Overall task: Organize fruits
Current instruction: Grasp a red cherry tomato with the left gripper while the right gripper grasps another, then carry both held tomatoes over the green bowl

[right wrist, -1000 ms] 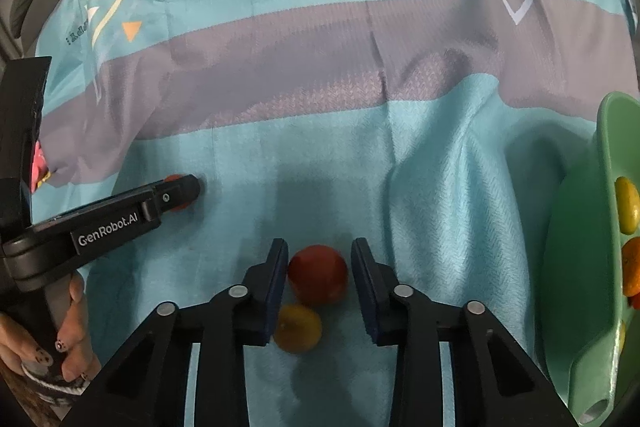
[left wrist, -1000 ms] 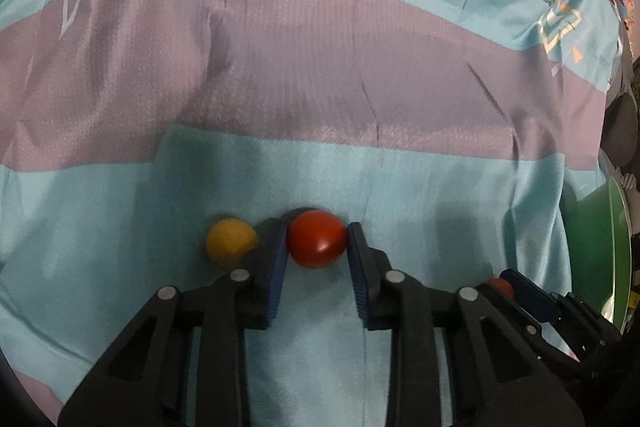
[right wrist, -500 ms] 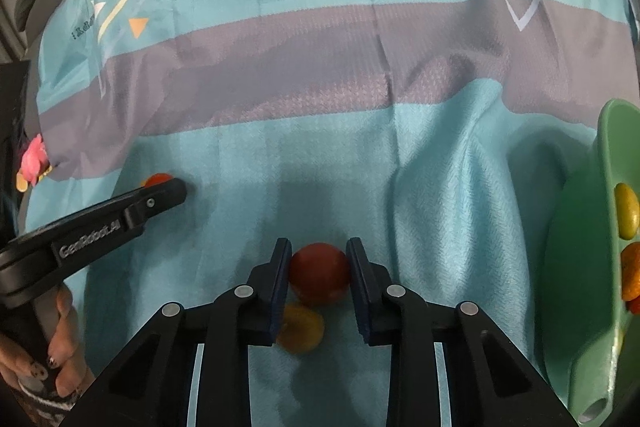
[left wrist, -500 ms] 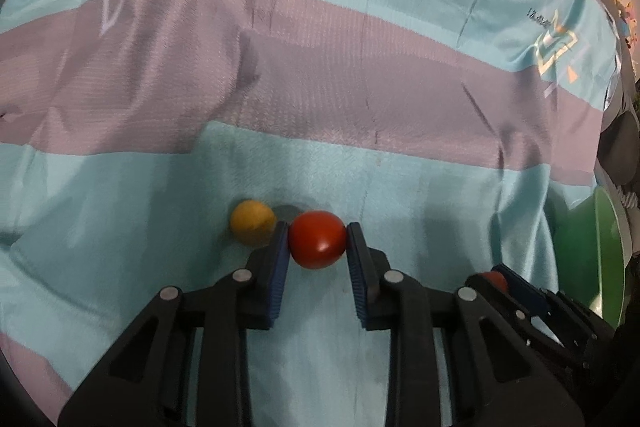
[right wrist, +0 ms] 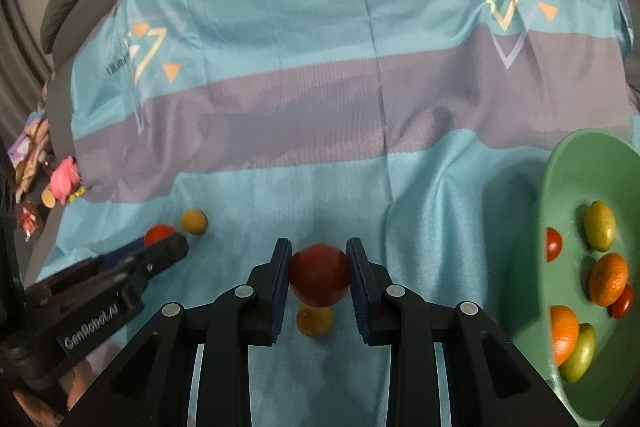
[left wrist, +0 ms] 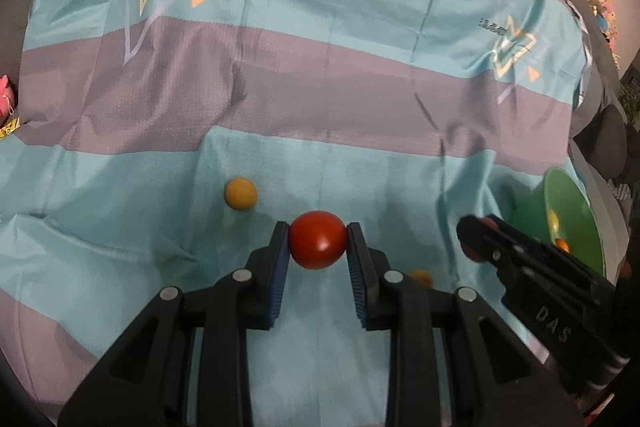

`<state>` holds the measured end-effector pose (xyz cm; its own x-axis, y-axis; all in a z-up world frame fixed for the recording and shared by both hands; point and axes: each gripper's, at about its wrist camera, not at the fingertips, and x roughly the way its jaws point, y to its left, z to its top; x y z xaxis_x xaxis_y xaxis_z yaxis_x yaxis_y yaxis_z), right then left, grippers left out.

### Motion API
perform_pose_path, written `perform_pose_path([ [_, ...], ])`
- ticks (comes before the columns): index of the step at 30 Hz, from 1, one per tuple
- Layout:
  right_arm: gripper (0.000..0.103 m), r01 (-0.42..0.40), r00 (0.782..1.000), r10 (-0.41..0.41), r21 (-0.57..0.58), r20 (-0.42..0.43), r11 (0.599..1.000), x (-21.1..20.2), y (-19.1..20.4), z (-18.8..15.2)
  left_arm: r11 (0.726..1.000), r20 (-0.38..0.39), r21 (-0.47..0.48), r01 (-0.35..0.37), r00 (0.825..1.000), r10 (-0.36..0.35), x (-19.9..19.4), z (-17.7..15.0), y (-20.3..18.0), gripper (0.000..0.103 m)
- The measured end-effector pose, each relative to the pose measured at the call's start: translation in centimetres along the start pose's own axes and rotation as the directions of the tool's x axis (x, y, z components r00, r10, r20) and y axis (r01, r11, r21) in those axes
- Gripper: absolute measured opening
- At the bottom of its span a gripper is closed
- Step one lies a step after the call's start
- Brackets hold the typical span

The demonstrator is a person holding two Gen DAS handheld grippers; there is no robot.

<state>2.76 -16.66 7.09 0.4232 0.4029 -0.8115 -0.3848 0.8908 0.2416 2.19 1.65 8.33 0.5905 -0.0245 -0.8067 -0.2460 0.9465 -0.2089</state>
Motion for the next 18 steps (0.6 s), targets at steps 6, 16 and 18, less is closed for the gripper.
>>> perform_pose_path([
  [6,0.030,-0.014,0.999,0.014,0.007,0.053,1.000,-2.1,-0.2,0.2,1.000,0.022,0.025,0.013,1.000,-0.014,-1.3,-0.3,-1.9,0.028],
  [16,0.030,-0.009,0.988,0.006,0.014,0.156,1.000,-6.3,-1.3,0.2,0.997,0.065,0.069,0.038,0.997,-0.043,-3.7,-0.4,-4.3,0.028],
  [18,0.030,-0.004,0.985,0.000,0.019,0.174,1.000,-7.0,-1.6,0.3,0.996,0.074,0.076,0.046,0.996,-0.052,-4.1,-0.4,-4.8,0.028],
])
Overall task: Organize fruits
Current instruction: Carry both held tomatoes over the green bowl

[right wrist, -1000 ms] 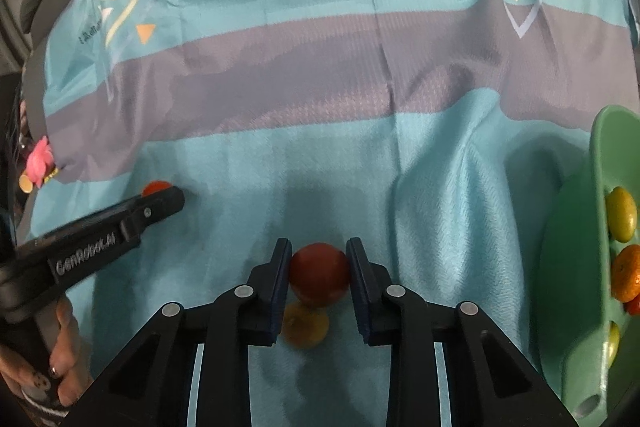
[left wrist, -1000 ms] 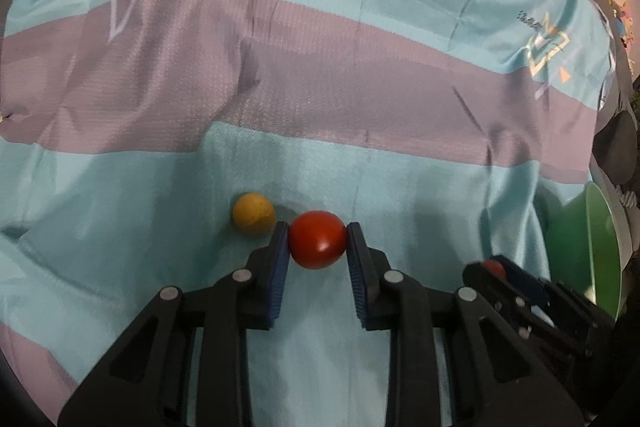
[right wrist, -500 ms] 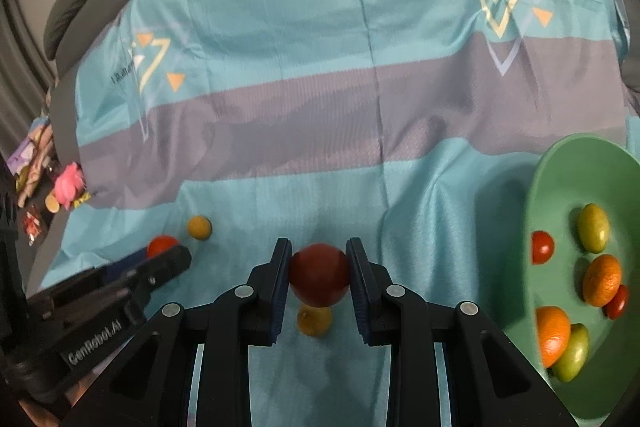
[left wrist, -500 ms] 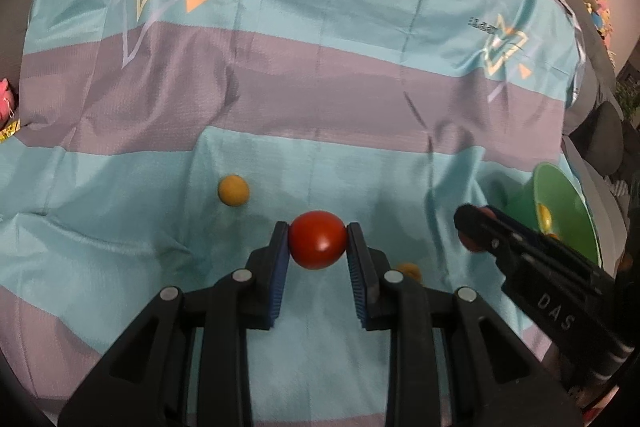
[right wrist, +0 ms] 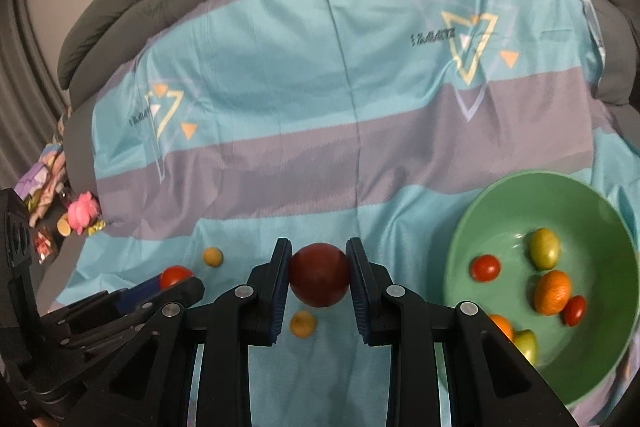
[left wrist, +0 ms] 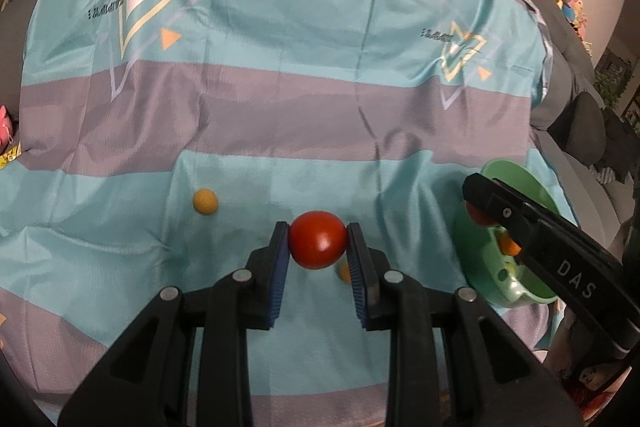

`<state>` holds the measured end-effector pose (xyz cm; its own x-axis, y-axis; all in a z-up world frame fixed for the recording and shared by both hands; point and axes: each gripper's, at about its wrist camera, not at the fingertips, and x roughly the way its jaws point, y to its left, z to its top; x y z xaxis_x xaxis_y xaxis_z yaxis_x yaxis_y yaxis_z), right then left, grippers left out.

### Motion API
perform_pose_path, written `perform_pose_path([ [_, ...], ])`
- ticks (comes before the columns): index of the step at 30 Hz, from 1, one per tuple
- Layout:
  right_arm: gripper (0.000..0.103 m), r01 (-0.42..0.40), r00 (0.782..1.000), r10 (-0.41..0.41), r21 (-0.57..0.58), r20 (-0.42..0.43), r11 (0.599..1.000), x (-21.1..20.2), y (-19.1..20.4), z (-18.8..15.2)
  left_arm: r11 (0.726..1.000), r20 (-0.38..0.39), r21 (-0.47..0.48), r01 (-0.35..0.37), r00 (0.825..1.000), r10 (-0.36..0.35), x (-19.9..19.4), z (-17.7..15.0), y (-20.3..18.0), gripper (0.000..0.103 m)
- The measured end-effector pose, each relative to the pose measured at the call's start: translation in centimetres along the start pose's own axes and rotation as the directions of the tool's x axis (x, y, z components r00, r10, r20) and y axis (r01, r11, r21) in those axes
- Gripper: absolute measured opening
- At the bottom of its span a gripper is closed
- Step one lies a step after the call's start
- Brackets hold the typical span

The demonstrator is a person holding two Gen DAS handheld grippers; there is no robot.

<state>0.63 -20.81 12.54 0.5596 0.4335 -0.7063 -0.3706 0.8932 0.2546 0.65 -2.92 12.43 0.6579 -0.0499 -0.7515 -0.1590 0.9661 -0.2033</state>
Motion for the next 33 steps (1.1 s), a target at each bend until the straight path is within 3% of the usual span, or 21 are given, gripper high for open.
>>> perform_pose_path([
  [21,0.030,0.108,0.983,-0.119,0.084,0.137,0.991,-5.5,-3.9,0.4,0.983,0.040,0.135,0.122,0.991,-0.129,-1.1,0.8,-7.1,0.028],
  [33,0.030,0.184,0.959,-0.220,0.201,0.176,0.962,-7.4,-8.3,0.1,0.960,0.004,0.218,0.177,0.983,-0.182,1.0,0.7,-11.5,0.028],
])
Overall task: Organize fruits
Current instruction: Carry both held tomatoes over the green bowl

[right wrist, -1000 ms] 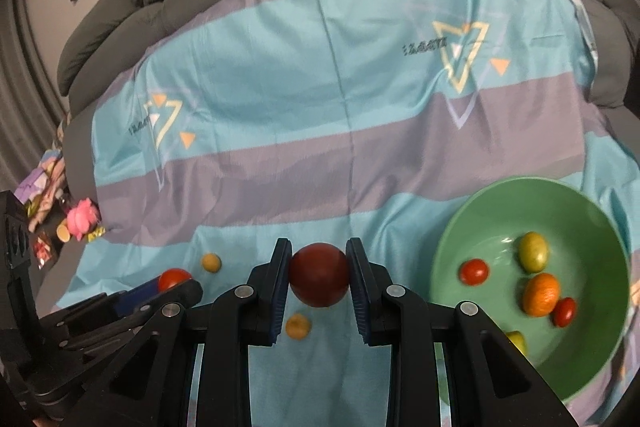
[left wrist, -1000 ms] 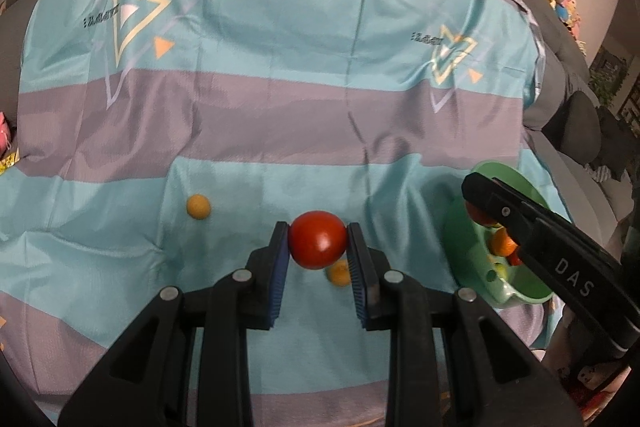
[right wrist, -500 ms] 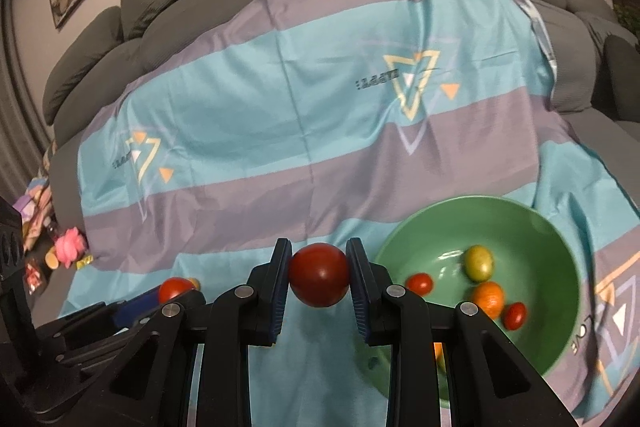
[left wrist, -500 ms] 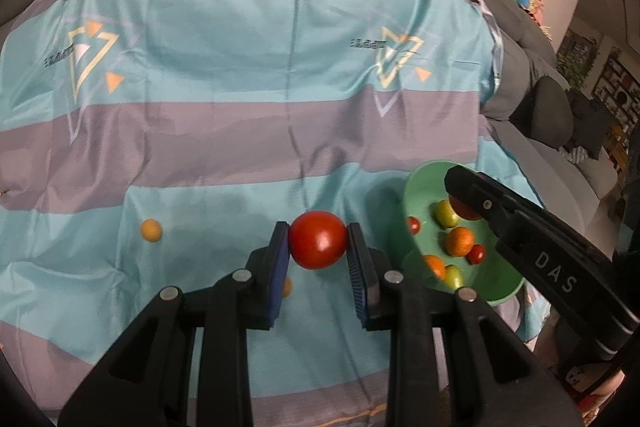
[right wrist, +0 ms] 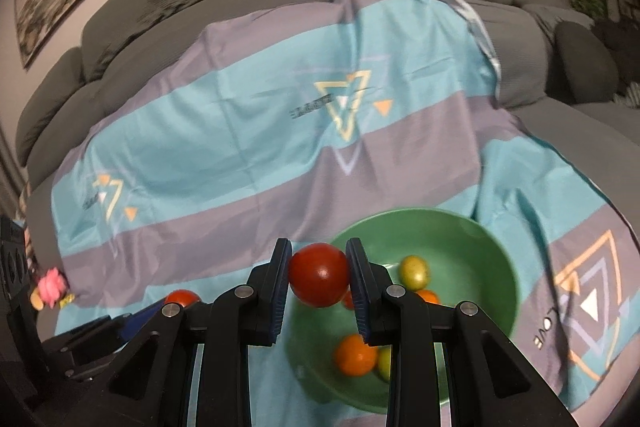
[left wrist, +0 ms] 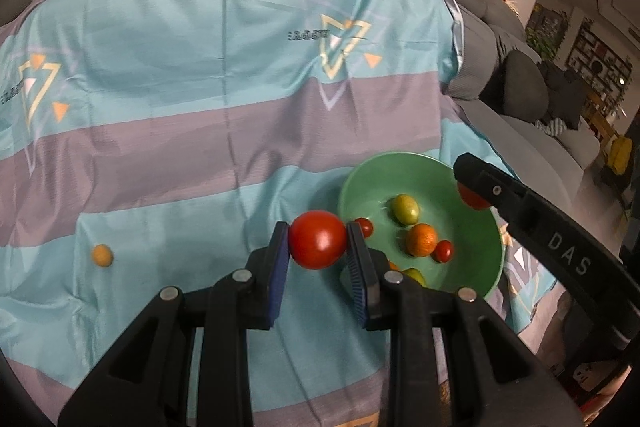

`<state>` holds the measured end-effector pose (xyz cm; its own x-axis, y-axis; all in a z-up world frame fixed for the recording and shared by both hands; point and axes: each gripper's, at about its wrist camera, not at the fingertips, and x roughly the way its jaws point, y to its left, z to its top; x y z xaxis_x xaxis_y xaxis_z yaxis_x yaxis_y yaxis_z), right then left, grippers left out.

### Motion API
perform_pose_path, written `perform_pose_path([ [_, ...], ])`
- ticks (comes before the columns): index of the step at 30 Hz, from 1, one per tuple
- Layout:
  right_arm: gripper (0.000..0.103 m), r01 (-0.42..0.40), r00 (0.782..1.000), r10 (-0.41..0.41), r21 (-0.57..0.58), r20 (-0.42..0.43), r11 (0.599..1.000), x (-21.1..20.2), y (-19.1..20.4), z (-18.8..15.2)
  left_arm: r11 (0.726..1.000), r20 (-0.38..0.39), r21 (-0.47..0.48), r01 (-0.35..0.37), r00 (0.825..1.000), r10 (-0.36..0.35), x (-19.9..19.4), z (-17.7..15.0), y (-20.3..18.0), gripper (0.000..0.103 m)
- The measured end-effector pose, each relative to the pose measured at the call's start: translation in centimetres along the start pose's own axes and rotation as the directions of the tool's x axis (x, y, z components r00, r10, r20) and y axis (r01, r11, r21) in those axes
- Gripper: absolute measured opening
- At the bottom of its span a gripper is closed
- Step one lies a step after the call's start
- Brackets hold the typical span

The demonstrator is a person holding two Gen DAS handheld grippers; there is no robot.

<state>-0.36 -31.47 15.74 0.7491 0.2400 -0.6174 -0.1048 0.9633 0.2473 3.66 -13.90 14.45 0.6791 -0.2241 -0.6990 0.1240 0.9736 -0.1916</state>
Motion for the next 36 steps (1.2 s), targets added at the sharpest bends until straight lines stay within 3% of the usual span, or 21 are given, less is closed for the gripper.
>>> perform_pose_path([
  [16,0.030,0.113,0.991,-0.106,0.094,-0.077,0.989,1.6,-4.6,-0.2,0.993,-0.113,0.053,0.110,0.988,-0.103,4.7,0.3,-4.1,0.028],
  [36,0.031,0.248,0.949,-0.218,0.111,-0.229,0.962,4.8,-7.2,-1.4,0.988,-0.212,0.089,0.129,0.971,-0.108,8.4,-0.7,-5.5,0.028],
])
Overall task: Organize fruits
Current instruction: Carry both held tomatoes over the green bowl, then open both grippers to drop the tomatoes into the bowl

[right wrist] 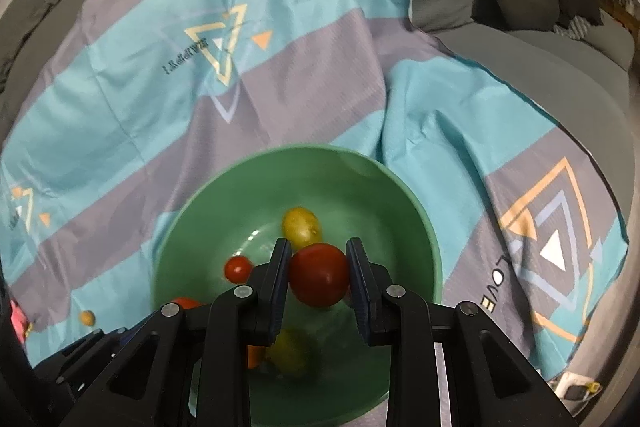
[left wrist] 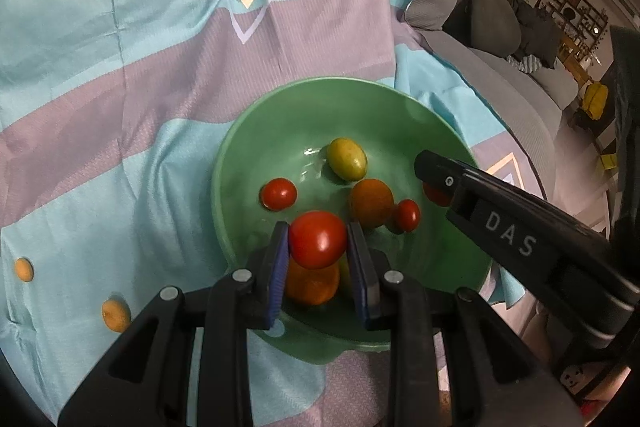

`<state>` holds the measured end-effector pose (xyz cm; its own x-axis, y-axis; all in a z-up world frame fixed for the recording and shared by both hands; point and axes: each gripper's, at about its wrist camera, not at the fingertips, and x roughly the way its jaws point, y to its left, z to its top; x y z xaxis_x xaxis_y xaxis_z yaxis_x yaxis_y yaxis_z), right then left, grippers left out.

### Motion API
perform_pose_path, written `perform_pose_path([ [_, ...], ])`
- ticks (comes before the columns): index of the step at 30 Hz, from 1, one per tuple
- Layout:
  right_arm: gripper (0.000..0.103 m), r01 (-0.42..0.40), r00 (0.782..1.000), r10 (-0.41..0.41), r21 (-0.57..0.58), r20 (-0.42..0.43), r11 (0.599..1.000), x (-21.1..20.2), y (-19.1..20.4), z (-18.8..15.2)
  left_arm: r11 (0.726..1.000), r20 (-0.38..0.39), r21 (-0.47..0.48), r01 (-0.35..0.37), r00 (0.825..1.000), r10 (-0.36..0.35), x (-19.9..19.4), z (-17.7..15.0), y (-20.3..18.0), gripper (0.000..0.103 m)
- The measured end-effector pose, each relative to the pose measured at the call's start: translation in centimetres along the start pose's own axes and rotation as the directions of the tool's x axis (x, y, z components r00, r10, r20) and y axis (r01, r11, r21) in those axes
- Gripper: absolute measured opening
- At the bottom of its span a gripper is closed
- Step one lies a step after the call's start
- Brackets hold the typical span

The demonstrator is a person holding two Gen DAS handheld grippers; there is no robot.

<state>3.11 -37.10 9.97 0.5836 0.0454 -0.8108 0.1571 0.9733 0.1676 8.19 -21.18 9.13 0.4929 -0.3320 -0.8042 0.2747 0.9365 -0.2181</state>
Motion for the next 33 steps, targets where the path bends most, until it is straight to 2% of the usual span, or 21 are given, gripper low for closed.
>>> perform_pose_path([
  [18,0.031,0.042,0.998,-0.042,-0.009,-0.055,0.999,1.3,-0.1,-0.1,1.000,-0.038,-0.004,0.007,0.999,-0.007,1.2,-0.1,0.0,0.028],
  [23,0.031,0.049,0.997,-0.049,-0.003,-0.058,0.999,1.4,-0.2,-0.1,0.999,-0.041,-0.011,0.032,0.999,-0.033,1.1,-0.1,0.2,0.028],
  [24,0.031,0.050,0.997,-0.050,-0.001,-0.060,0.999,1.5,-0.3,-0.1,0.999,-0.041,-0.009,0.032,0.999,-0.033,0.9,-0.1,0.2,0.030],
  [25,0.031,0.051,0.997,-0.051,-0.001,-0.063,0.999,1.5,-0.3,-0.1,1.000,-0.033,-0.008,0.028,0.999,-0.029,0.6,-0.1,0.3,0.040],
  [27,0.040,0.051,0.997,-0.051,-0.002,-0.061,0.999,1.4,-0.3,-0.1,1.000,-0.013,-0.013,0.027,1.000,-0.027,-0.1,-0.1,0.4,0.051],
  [28,0.047,0.051,0.997,-0.051,-0.003,-0.056,0.999,1.3,-0.2,-0.1,0.999,0.000,-0.021,0.031,1.000,-0.031,-0.7,-0.1,0.7,0.052],
  [29,0.049,0.049,0.998,-0.049,-0.005,-0.048,0.999,1.1,-0.1,0.0,0.999,0.004,-0.027,0.033,0.999,-0.033,-1.1,-0.1,0.9,0.052],
  [33,0.049,0.024,1.000,-0.024,-0.020,-0.017,1.000,0.1,0.5,0.0,0.997,0.041,-0.074,0.021,0.999,-0.018,-3.5,-0.4,2.8,0.053],
])
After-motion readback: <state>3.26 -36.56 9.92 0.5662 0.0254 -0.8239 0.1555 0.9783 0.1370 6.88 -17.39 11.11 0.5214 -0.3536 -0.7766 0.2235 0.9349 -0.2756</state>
